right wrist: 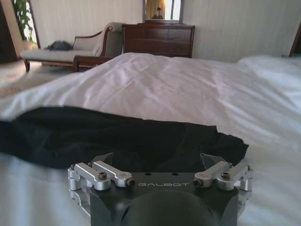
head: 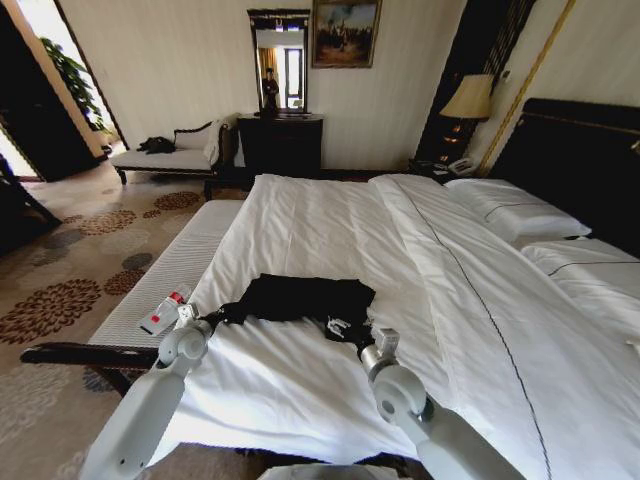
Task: Fold the clothes on the bed.
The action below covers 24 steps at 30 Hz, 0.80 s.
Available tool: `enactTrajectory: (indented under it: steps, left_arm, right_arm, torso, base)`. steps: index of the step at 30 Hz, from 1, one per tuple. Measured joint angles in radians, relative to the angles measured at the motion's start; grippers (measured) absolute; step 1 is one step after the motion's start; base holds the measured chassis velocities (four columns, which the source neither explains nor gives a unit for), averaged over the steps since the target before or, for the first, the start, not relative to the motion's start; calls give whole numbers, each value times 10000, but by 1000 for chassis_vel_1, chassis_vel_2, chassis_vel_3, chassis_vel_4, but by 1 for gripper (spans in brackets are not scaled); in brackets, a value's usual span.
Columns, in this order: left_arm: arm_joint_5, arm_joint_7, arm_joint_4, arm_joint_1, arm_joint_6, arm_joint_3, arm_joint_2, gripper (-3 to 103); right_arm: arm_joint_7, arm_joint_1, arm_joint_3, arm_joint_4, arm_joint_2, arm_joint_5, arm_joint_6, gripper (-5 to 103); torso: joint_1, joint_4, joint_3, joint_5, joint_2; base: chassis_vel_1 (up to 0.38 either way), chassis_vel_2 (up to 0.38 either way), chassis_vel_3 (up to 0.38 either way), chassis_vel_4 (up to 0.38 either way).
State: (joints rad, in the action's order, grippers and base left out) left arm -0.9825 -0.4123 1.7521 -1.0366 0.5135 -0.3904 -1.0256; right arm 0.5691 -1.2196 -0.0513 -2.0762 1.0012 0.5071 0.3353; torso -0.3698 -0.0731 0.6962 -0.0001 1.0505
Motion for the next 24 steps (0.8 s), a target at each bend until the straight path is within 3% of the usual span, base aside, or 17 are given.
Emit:
enactTrajectory:
  steps: [3,5,7,11,24]
  left_arm:
    - [-218,36,239,413,-272,180,144,2]
    - [-556,42,445,1157,-495,522,331,2]
    - [-627,42,485,1374,-533,630,376,2]
    - [-1040,54,547,2708,-642,1365,431,2]
    - [-1113,81,633,3748,-558,2146,-118,2]
  right_arm:
    - [-214,11,-224,363,-9,-900,-248,100]
    - [-595,170,-446,925,31,-1645,-889,100]
    - [-690,221,-482,1056,46,-1759,-1047,100]
    - [-1292,662,-754,1987,203,-2461,-2115,100]
    - [-1559,757,-1273,2378,179,-2979,-2666,100]
  torso:
    - [0,-1,0,2,0]
    - [0,0,0,0,0]
    - [-1,-1,0,2,0]
    - [-2,-1,1,4,0]
    - [-1,-2,1,1,0]
  base:
    - [0,0,0,0]
    - [0,0,0,0]
    - [0,0,0,0]
    - [0,0,0,0]
    - [0,0,0,0]
